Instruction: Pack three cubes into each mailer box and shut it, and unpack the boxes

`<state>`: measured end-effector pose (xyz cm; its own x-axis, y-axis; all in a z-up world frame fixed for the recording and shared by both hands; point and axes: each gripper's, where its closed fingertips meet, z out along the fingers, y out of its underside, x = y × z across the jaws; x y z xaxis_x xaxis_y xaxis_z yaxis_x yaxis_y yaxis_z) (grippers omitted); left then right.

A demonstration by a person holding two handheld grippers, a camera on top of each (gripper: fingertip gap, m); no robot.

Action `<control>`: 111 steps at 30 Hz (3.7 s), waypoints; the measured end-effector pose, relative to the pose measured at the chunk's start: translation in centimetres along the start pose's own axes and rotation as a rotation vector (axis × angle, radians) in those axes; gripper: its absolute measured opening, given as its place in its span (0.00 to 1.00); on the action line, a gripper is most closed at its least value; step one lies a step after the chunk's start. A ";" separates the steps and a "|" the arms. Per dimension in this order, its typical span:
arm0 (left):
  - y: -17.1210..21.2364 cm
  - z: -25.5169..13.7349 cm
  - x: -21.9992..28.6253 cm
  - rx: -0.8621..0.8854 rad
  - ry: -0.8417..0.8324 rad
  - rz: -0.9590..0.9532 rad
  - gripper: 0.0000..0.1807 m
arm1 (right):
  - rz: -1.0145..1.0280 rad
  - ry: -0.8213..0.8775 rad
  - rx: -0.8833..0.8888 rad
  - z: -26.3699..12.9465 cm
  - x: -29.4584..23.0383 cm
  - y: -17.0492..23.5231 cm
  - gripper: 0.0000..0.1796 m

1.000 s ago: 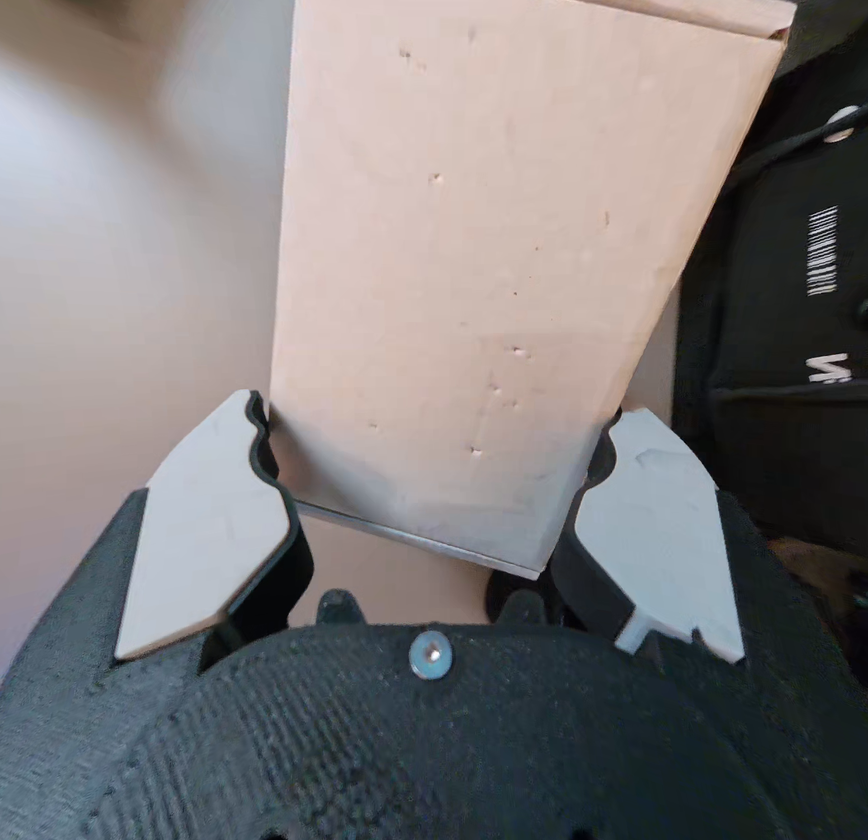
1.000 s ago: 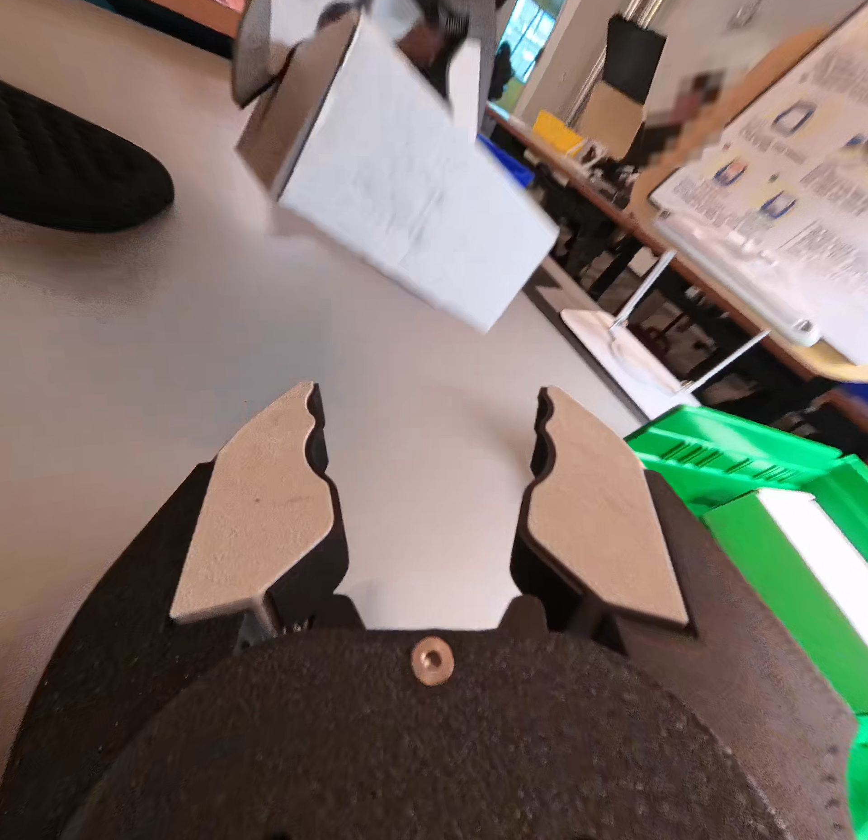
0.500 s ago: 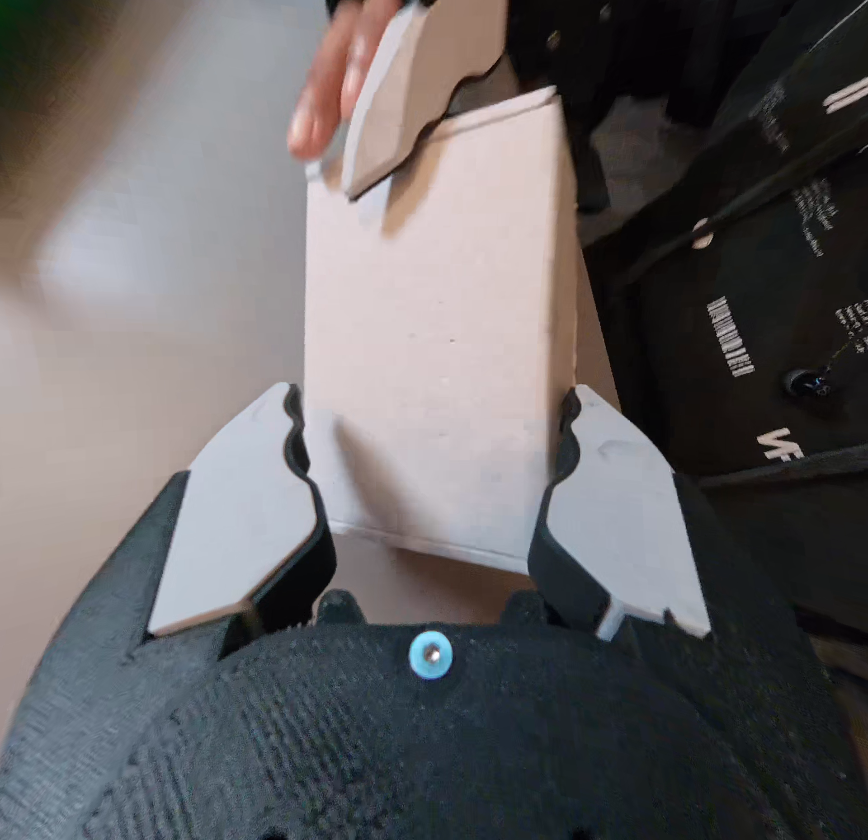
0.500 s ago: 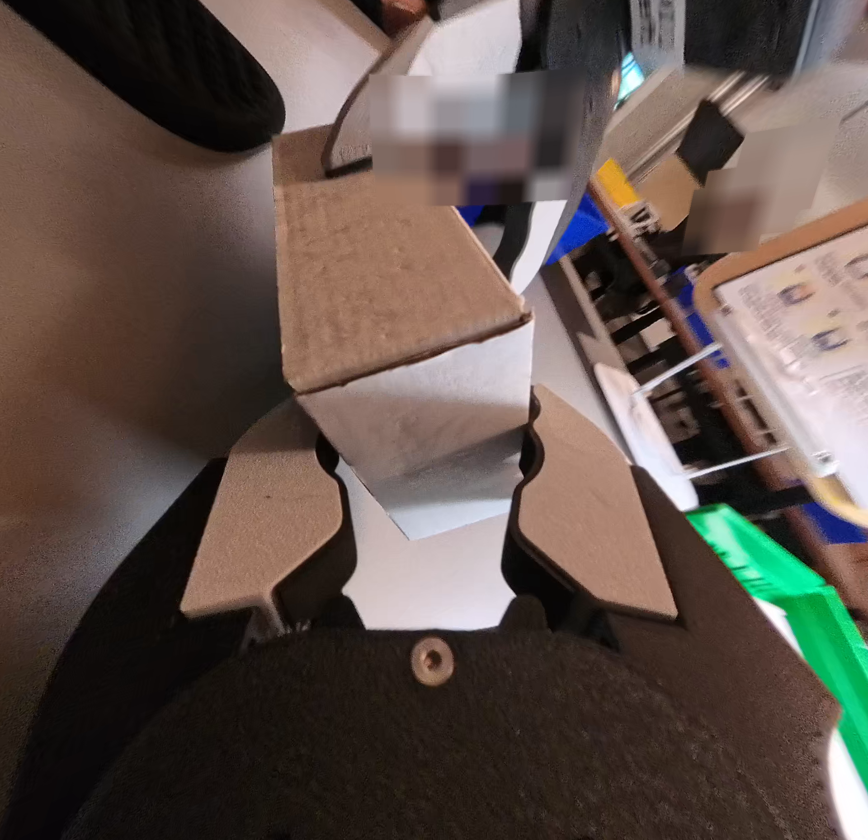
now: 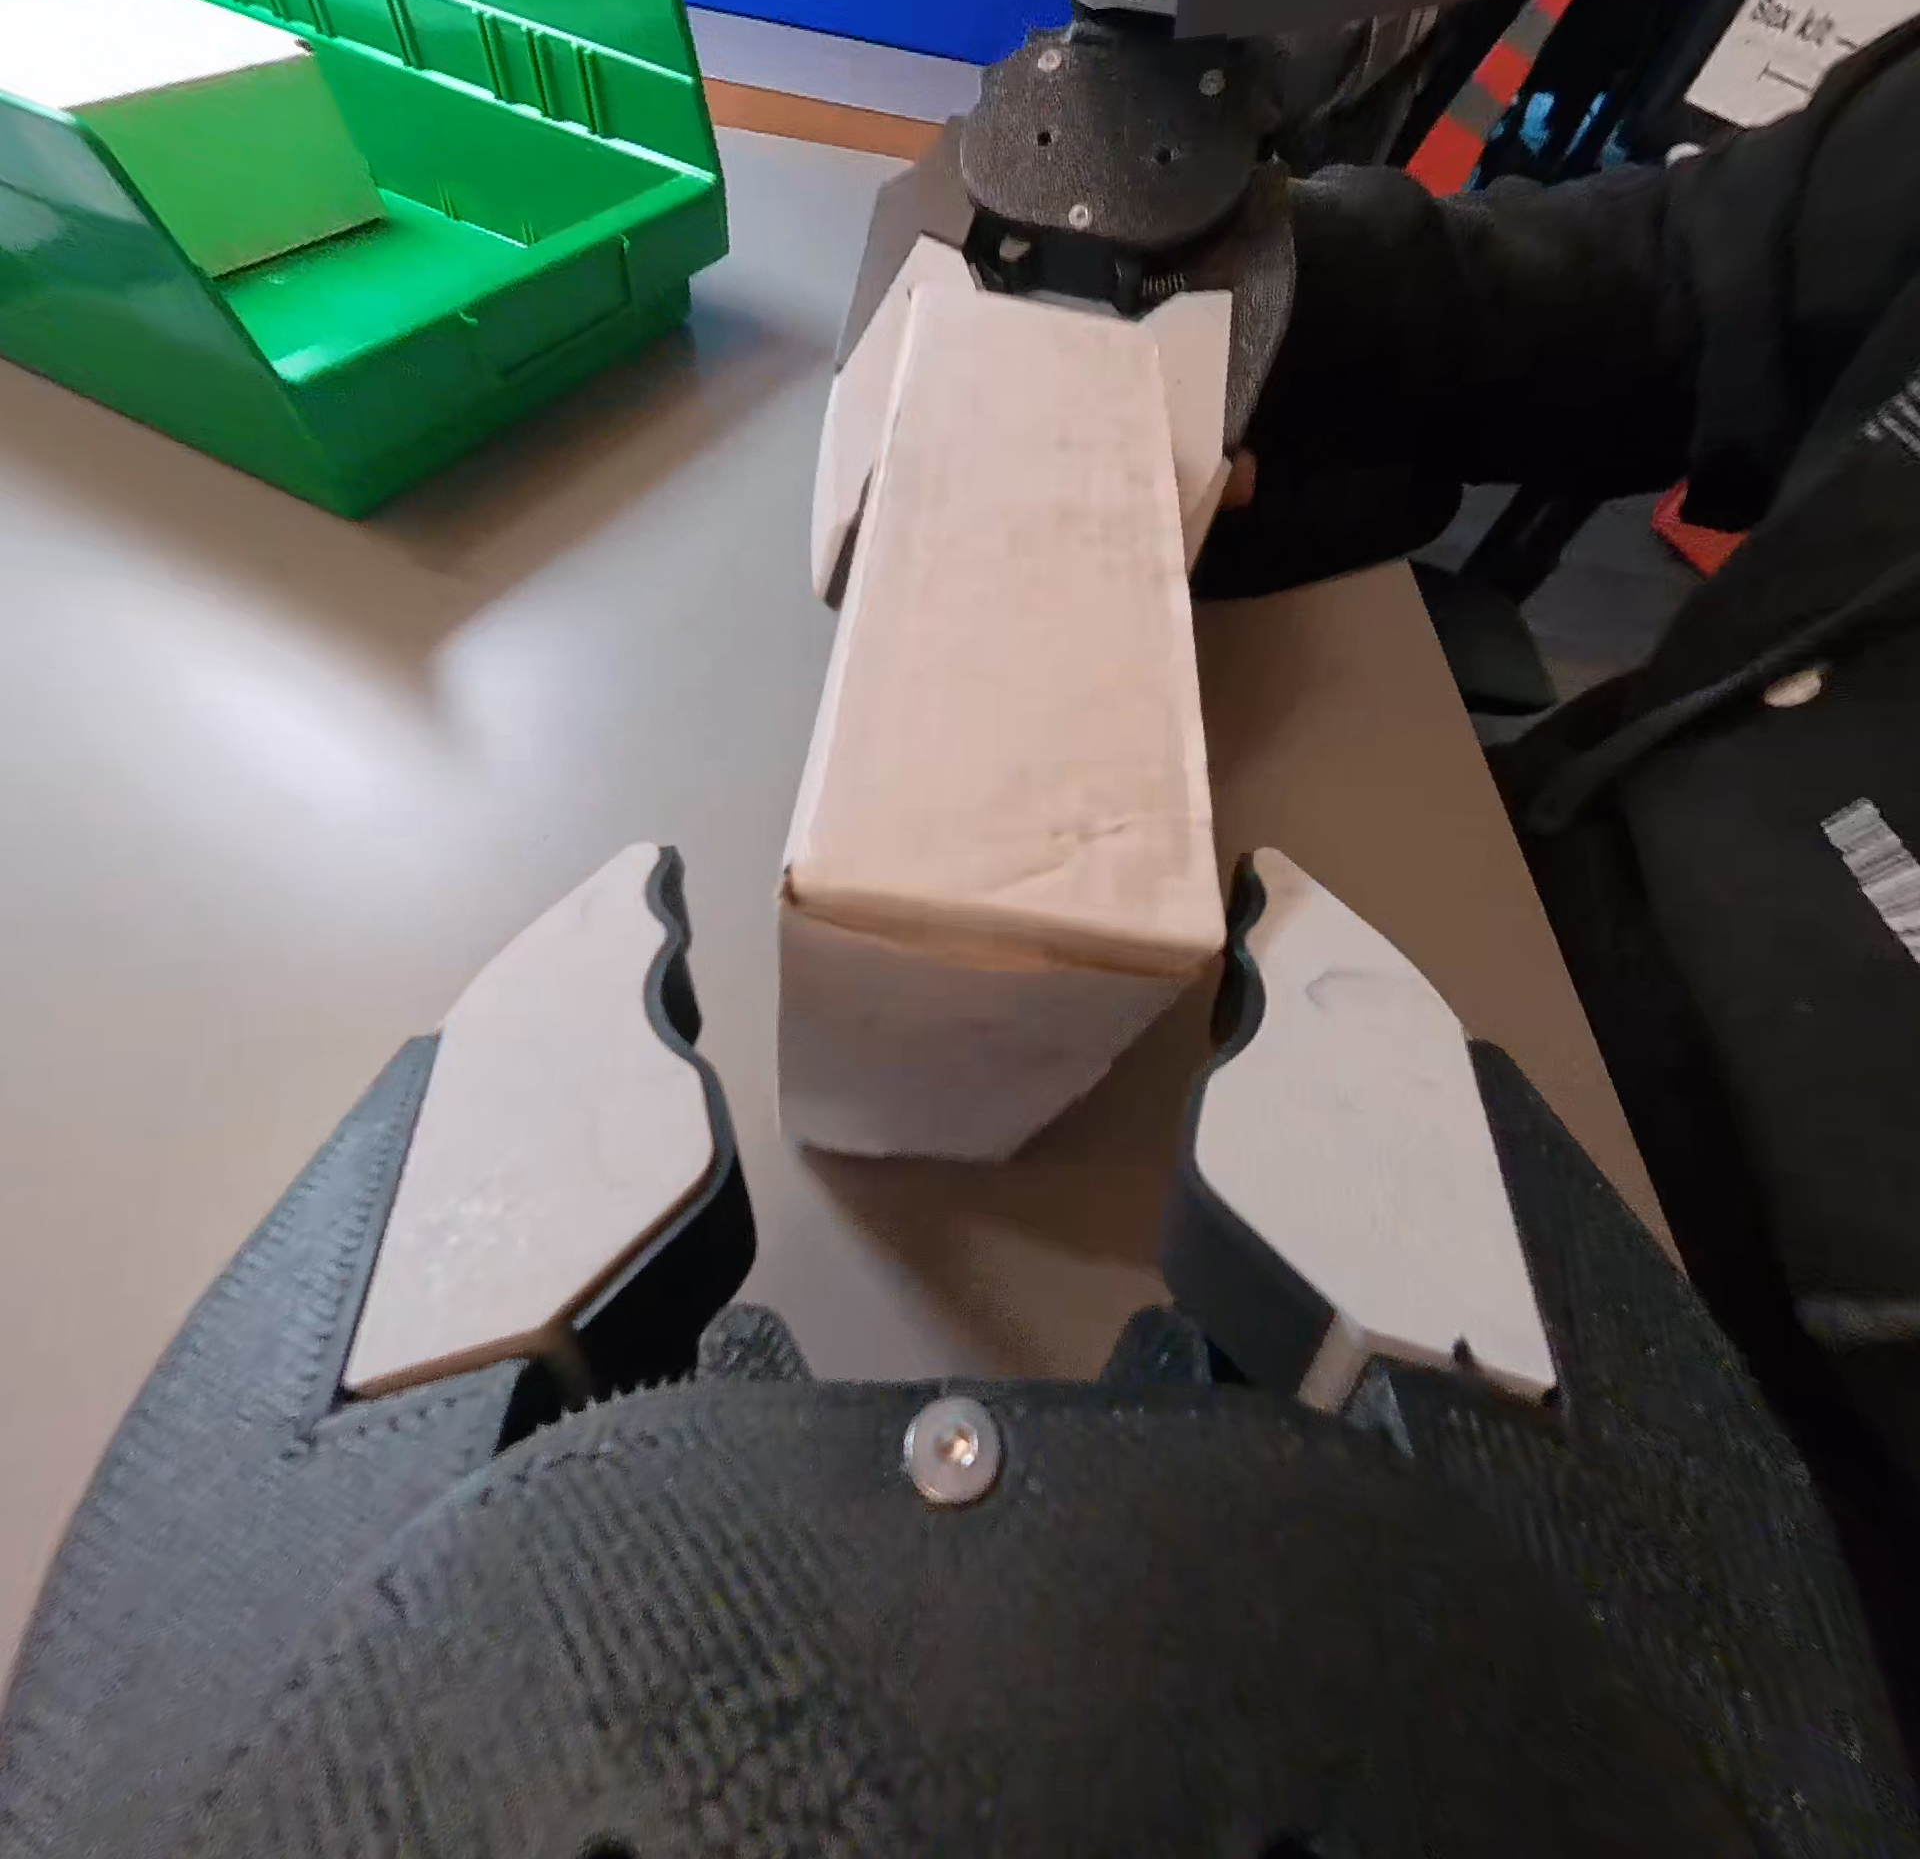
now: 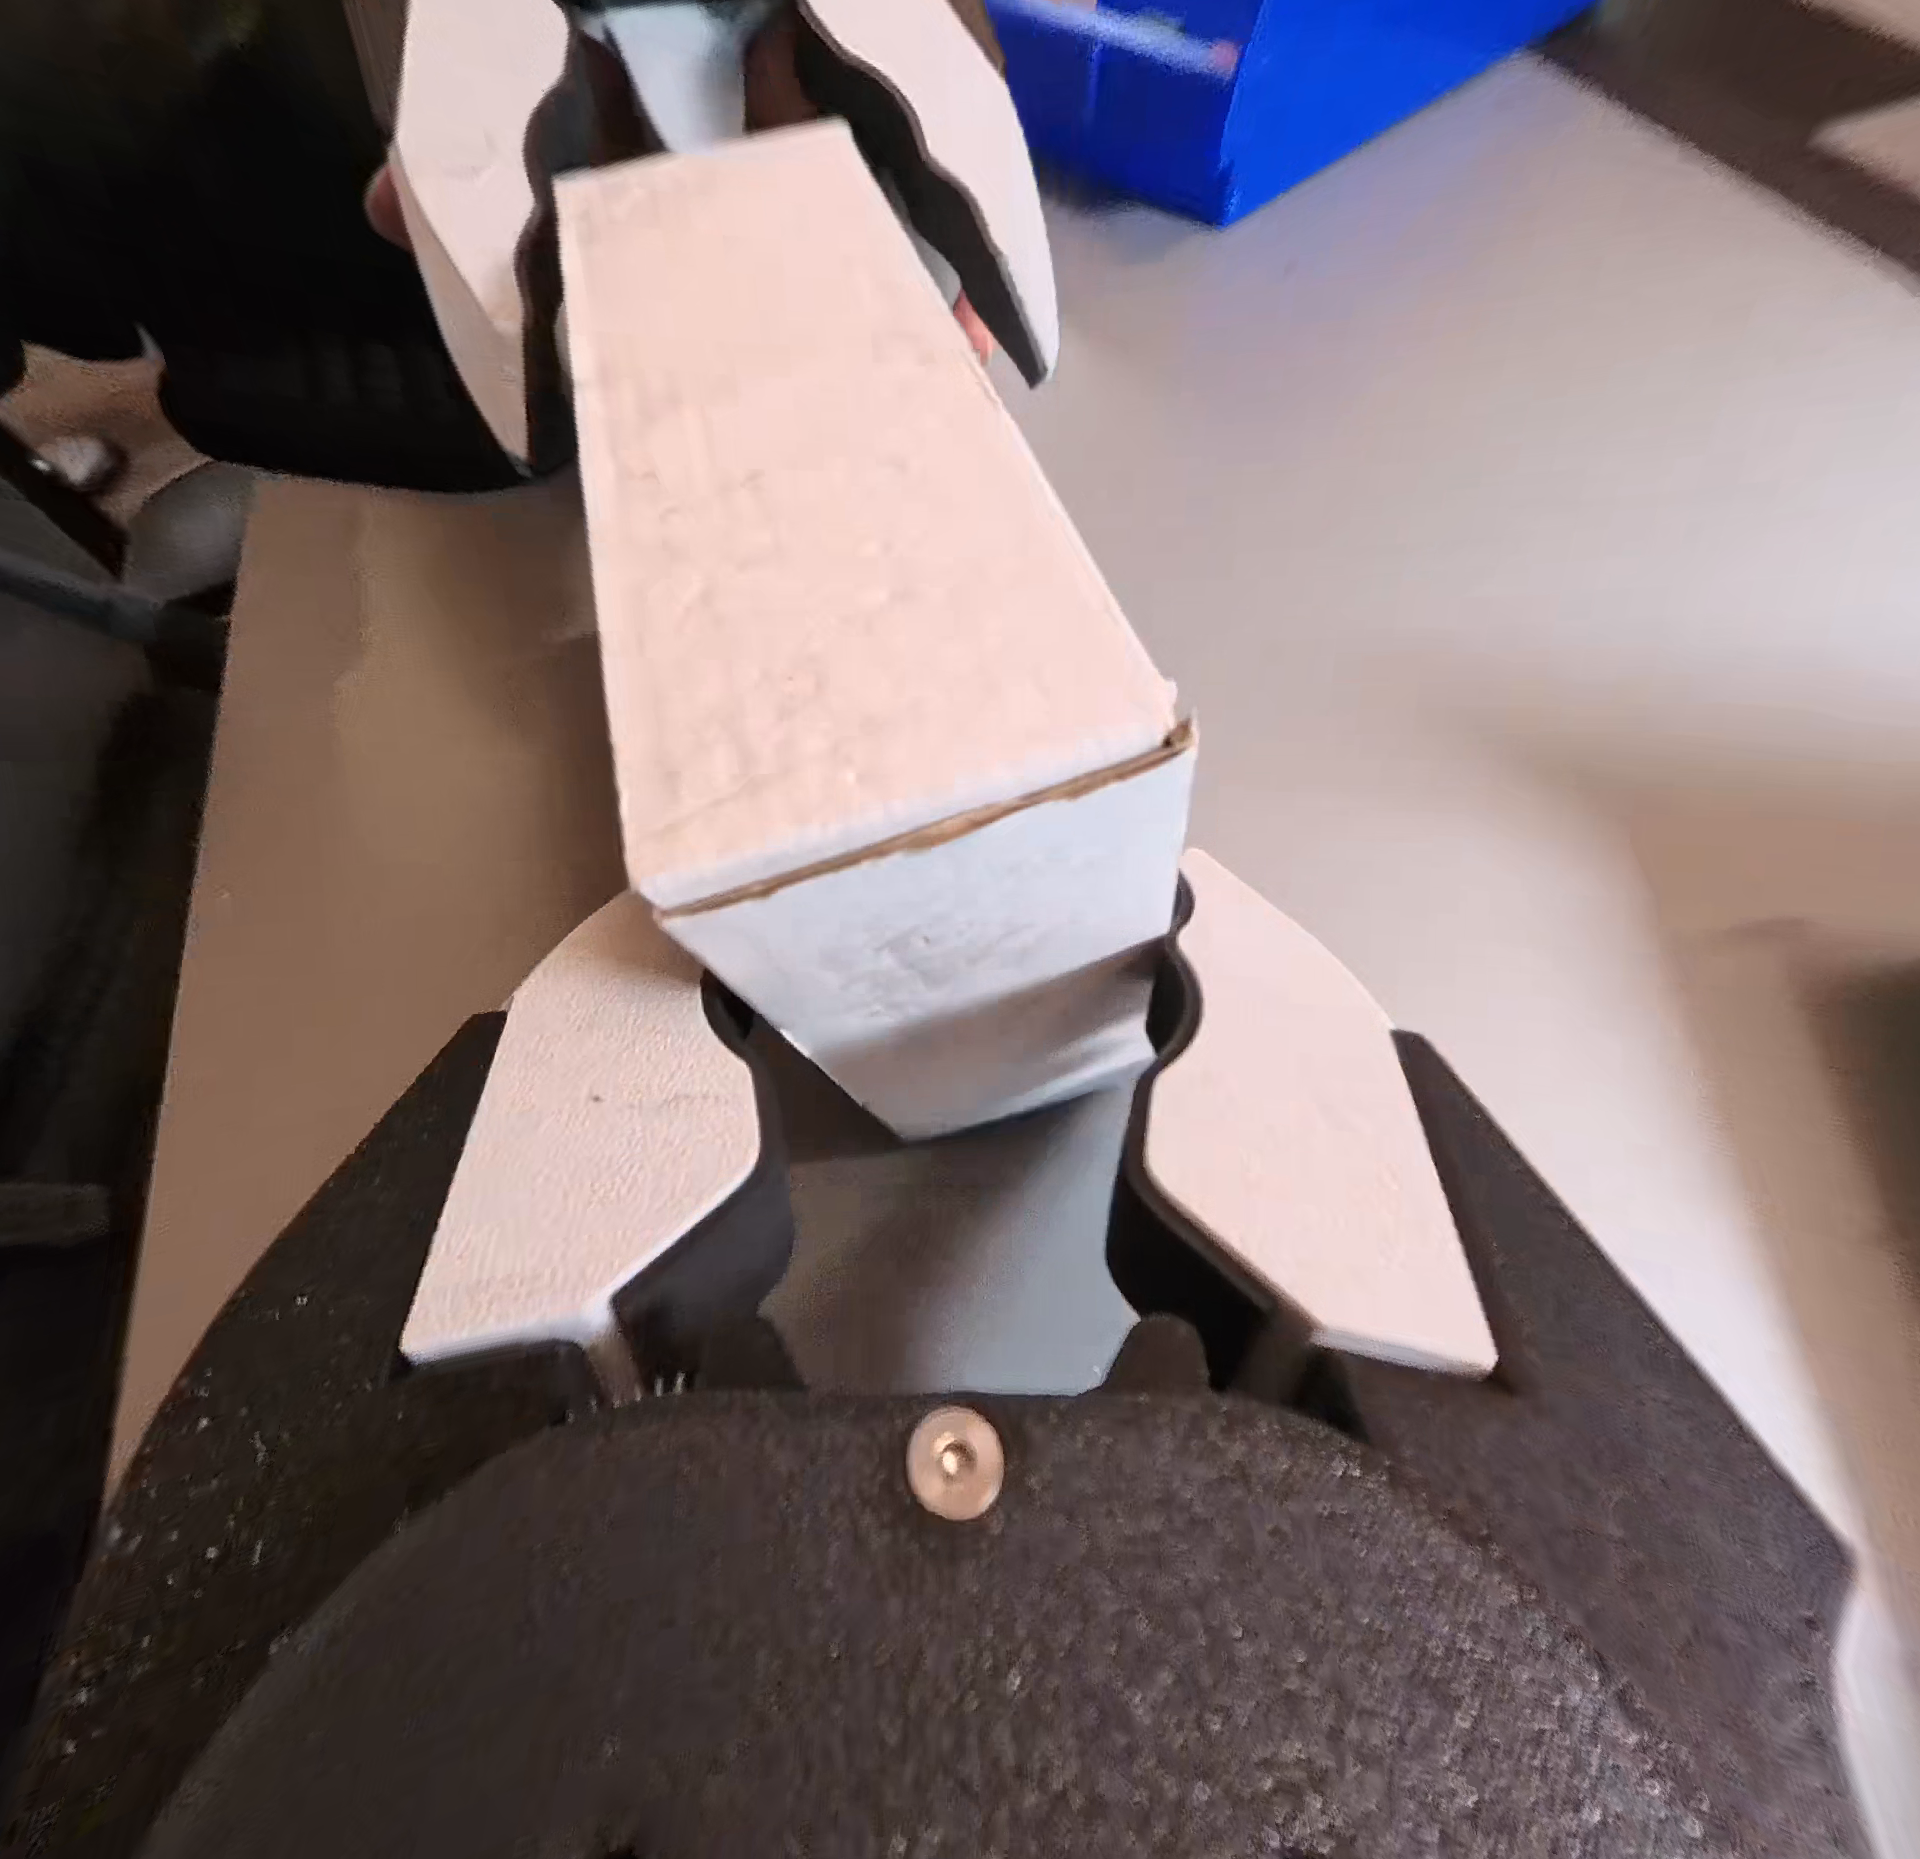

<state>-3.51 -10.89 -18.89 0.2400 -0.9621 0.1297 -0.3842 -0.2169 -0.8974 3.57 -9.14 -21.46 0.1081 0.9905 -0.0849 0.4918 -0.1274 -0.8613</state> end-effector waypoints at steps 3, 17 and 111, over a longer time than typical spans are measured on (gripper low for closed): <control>0.4 1.5 0.1 0.012 -0.001 -0.016 0.48 | 0.031 0.005 -0.062 0.8 0.2 0.6 0.42; 0.7 1.8 -0.2 -0.008 -0.078 0.026 0.43 | -0.443 0.450 -0.024 -3.4 -0.3 -7.2 0.36; 3.5 0.4 -2.1 -0.257 -0.398 0.401 0.04 | -0.592 0.308 -0.719 3.0 13.1 -15.4 0.01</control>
<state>-4.95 -9.52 -22.46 0.3272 -0.8522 -0.4083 -0.7041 0.0683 -0.7068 -5.12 5.95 -10.84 -0.1549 0.8610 0.4845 0.9371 0.2834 -0.2040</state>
